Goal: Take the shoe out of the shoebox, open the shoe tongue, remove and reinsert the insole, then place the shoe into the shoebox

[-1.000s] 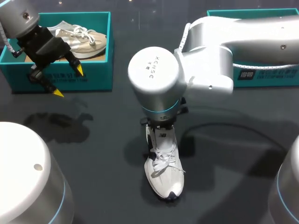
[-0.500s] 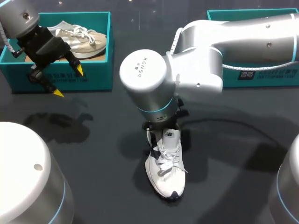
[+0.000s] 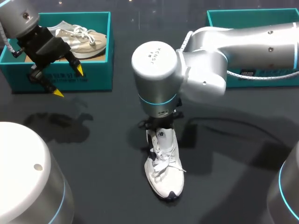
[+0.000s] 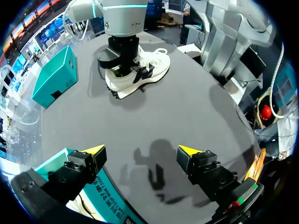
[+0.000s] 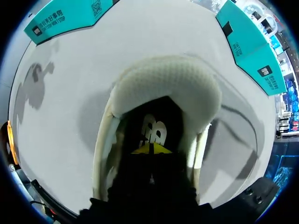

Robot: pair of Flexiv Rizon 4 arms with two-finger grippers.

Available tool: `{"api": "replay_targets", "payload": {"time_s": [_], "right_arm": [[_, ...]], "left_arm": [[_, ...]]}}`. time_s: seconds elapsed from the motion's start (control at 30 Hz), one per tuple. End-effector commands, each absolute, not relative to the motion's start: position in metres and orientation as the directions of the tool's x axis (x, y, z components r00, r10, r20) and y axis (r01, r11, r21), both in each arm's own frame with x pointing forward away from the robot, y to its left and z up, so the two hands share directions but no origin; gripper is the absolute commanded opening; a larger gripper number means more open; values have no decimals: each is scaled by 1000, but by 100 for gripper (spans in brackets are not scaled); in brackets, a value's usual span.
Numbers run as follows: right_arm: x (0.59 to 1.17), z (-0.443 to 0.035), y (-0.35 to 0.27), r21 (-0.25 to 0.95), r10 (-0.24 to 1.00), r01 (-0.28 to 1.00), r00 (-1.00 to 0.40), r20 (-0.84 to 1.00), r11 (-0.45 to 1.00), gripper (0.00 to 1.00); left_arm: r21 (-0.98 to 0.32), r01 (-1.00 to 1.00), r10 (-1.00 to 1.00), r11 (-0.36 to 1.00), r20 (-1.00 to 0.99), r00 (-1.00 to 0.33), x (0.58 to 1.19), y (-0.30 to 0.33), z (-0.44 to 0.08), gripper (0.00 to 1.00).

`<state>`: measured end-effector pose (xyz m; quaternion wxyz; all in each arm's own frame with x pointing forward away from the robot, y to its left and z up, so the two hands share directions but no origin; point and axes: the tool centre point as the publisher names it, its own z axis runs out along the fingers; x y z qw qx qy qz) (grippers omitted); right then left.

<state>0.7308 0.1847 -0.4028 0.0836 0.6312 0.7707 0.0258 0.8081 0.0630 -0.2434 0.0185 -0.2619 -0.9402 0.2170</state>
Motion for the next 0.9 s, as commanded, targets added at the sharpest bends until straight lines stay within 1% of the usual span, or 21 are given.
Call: {"api": "replay_targets", "payload": {"time_s": [0.03, 0.2, 0.4, 0.5, 0.57, 0.63, 0.7, 0.8, 0.9], "right_arm": [[722, -399, 182, 205, 976, 954, -211, -58, 219, 0], [725, -367, 191, 280, 961, 922, -233, -149, 267, 0], [742, -372, 202, 282, 941, 904, -269, -205, 320, 0], [749, -383, 204, 252, 930, 907, -280, -238, 337, 0], [752, -390, 205, 211, 916, 915, -276, -291, 343, 0], [752, -392, 205, 208, 913, 914, -280, -296, 348, 0], [752, -395, 205, 172, 898, 923, -269, -347, 343, 0], [753, -398, 202, 148, 890, 932, -257, -375, 331, 0], [754, -398, 196, 138, 900, 940, -245, -361, 312, 0]], "left_arm": [[-415, 486, 501, 770, -79, -862, 807, 64, -243, 100], [-415, 486, 501, 770, -79, -862, 807, 64, -243, 100], [-415, 486, 501, 770, -79, -862, 807, 64, -243, 100], [-415, 486, 501, 770, -79, -862, 807, 64, -243, 100], [-415, 486, 501, 770, -79, -862, 807, 64, -243, 100], [-415, 486, 501, 770, -79, -862, 807, 64, -243, 100], [-415, 486, 501, 770, -79, -862, 807, 64, -243, 100], [-415, 486, 501, 770, -79, -862, 807, 64, -243, 100], [-415, 486, 501, 770, -79, -862, 807, 64, -243, 100]]}}
